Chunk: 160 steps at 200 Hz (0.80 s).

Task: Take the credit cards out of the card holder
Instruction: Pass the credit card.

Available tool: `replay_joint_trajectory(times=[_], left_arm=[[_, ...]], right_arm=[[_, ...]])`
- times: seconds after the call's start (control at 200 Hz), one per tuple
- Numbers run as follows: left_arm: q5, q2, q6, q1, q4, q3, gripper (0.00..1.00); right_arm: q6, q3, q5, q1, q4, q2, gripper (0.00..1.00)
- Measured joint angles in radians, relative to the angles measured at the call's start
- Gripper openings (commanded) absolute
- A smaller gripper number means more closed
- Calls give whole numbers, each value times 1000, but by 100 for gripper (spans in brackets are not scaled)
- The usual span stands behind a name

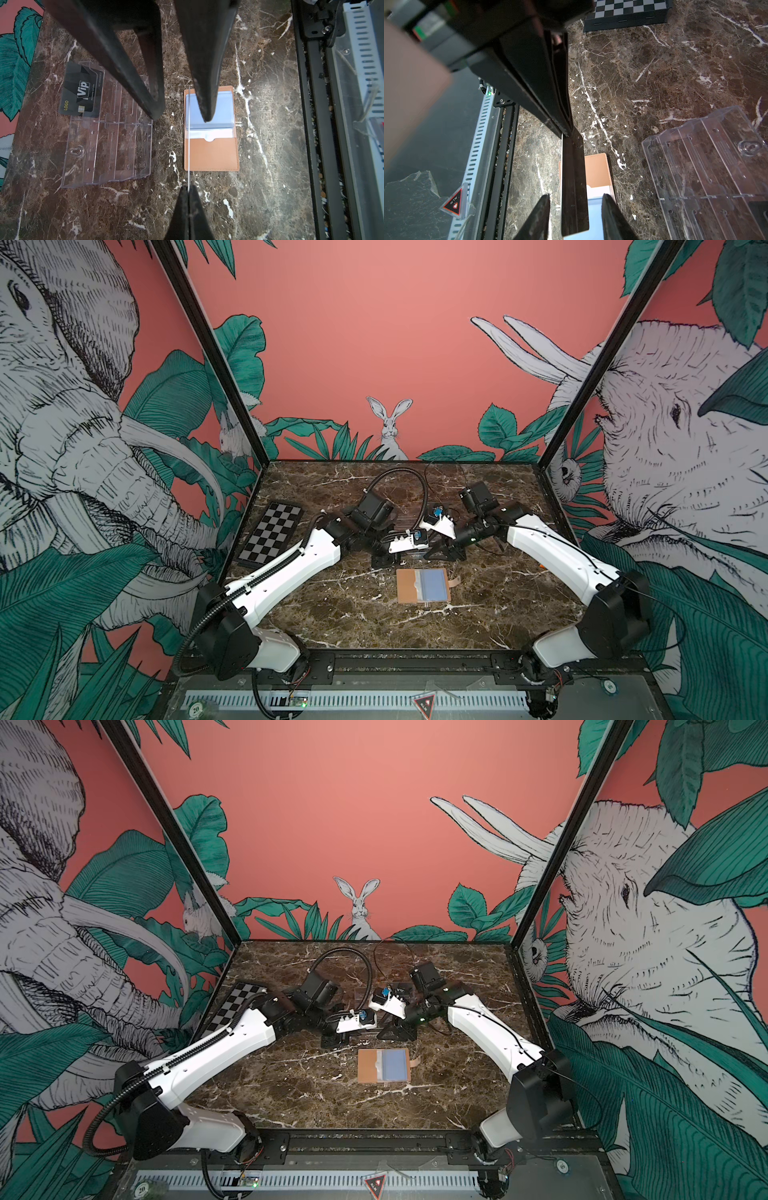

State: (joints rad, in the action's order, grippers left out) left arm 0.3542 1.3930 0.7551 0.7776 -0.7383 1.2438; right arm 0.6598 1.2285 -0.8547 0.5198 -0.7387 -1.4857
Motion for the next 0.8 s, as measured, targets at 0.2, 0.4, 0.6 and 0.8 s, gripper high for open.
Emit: replay_joint_trajectory(times=[0.2,0.4,0.6,0.8], left_arm=[[0,5,0,0,-4,0,0],[0,13,-3,0,-3,1,0],[0,14,-3,-1,-15,6,0],[-7,13,-13,0,3,6,45]], right_arm=[[3,-14,7,4,19,0,21],[15,-17,7,4,21,0,0],[28,-35,5,6,30,0,0],[28,-42,11,6,43,1,0]])
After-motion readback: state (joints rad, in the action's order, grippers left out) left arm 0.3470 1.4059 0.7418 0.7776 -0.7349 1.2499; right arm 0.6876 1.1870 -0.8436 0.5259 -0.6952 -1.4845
